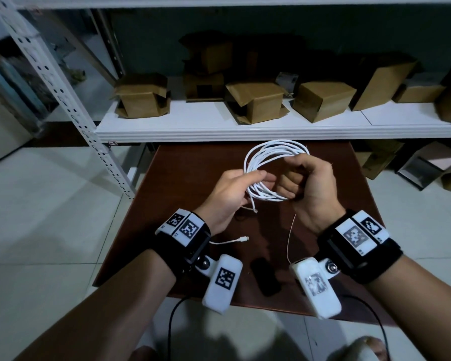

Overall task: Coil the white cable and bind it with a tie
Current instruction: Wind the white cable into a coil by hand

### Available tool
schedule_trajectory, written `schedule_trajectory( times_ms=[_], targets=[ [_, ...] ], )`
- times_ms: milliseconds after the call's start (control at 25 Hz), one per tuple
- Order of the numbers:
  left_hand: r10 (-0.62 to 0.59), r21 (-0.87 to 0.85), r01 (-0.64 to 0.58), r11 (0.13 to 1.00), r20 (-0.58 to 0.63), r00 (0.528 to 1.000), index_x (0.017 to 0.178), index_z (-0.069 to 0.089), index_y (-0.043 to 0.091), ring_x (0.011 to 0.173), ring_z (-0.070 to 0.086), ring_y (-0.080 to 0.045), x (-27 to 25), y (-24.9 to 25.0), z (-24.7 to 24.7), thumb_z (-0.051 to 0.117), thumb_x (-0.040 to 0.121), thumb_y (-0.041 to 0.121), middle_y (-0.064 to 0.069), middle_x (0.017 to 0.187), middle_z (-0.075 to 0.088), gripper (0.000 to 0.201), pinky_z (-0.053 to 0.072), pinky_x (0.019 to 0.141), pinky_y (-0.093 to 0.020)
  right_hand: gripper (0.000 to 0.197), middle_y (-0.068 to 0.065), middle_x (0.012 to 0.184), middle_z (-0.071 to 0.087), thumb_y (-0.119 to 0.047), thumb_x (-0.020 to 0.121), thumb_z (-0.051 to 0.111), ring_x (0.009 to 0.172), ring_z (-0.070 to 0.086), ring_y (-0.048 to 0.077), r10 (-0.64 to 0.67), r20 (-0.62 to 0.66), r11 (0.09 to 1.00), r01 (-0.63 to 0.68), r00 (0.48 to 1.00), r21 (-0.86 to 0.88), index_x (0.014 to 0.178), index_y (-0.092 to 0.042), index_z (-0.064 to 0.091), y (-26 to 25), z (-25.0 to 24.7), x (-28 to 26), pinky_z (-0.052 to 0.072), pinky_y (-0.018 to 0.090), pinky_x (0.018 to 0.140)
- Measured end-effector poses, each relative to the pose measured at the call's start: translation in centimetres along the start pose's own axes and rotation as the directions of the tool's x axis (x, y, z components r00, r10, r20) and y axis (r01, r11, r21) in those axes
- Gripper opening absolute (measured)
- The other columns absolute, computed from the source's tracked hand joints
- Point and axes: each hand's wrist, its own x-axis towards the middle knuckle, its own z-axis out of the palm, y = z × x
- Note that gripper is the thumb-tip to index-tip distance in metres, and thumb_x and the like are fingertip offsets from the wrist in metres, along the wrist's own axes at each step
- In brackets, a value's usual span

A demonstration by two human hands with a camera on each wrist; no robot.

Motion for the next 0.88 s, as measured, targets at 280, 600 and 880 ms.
schedule_trajectory(
  times_ms=[280, 600, 880],
  targets=[
    [0.159, -0.315, -0.117, 0.942, 0.108, 0.981, 0.094, 0.055, 0.004, 0.086, 0.066, -0.027, -0.4, 0.8, 0.7, 0.052, 0.104, 0.021, -0.011, 0.085, 0.065, 0.02, 0.057, 0.09, -0.04, 0.045, -0.004, 0.05, 0.012, -0.008, 0.086, 0.055, 0.043, 0.018, 0.014, 0.1, -0.014, 0.983, -0.096, 0.995, 0.156, 0.055, -0.025, 0.026, -0.8, 0.1, 0.1, 0.028, 0.028, 0.053],
    [0.08, -0.217, -0.073, 0.973, 0.021, 0.997, 0.081, 0.043, 0.014, 0.056, 0.043, -0.016, -0.2, 1.3, 0.2, 0.038, 0.112, 0.031, 0.004, 0.057, 0.035, 0.036, 0.047, 0.07, -0.027, 0.02, 0.014, 0.056, 0.053, -0.003, 0.09, 0.065, 0.05, 0.061, 0.023, 0.044, -0.08, 0.941, -0.068, 0.996, -0.33, 0.073, -0.002, 0.057, -0.6, -0.1, -0.1, 0.053, 0.024, 0.049],
    [0.06, -0.218, -0.06, 0.974, -0.005, 0.998, 0.077, 0.045, 0.016, 0.051, 0.037, -0.013, -0.1, 1.1, -0.1, 0.042, 0.112, 0.033, 0.006, 0.055, 0.031, 0.039, 0.053, 0.089, -0.041, 0.023, 0.008, 0.059, 0.066, -0.016, 0.085, 0.078, 0.05, 0.059, 0.012, -0.042, -0.009, 0.615, 0.019, 0.999, -0.789, 0.072, 0.002, 0.07, 0.2, -1.8, 1.7, 0.045, 0.025, 0.054]
  ],
)
